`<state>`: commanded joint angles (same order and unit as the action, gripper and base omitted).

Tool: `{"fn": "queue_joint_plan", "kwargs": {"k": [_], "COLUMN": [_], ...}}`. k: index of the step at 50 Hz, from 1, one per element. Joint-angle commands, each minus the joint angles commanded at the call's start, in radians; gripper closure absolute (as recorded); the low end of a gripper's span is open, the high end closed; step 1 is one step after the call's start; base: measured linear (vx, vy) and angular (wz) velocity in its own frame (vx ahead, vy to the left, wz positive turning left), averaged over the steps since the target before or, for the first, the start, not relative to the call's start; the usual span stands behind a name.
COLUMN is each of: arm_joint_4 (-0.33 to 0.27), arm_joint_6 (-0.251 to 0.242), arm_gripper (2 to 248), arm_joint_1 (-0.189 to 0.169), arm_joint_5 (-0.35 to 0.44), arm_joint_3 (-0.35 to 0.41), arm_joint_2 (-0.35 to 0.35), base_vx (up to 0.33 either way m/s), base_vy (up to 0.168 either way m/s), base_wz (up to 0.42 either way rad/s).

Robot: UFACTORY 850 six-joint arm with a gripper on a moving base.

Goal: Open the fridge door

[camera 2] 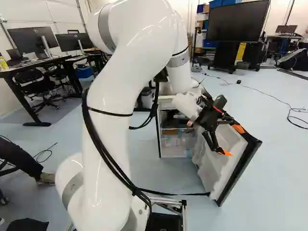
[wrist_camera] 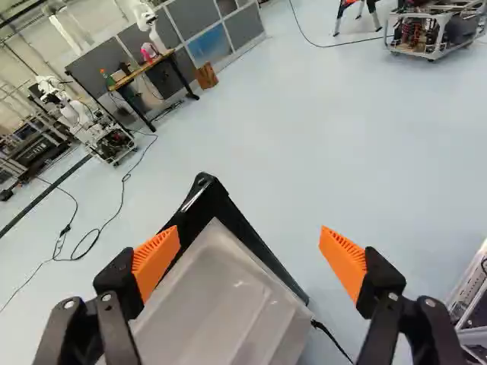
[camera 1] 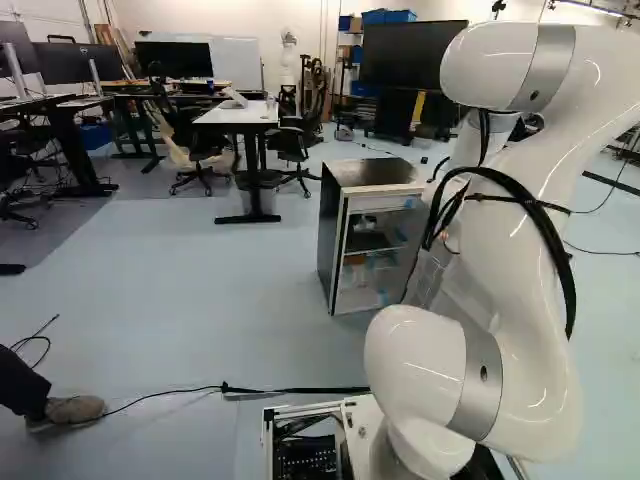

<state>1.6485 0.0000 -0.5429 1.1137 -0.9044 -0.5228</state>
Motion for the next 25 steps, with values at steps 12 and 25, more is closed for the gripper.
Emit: {"fn": "queue_joint_plan", "kwargs": {"k": [12, 25], "arm_joint_4": [-0.044, -0.094], "arm_joint_6": [0.000, 0.000], "arm_gripper": [3, 3], "arm_joint_1": [0.032, 0.069], "arm_joint_5": [0.000, 0.000], "arm_joint_3": [0.078, 0.163], "arm_joint_2": [0.048, 0.103], "base_vx": [0.000, 0.000], "base_vy": [0.000, 0.000], "base_wz": [0.000, 0.000]}}
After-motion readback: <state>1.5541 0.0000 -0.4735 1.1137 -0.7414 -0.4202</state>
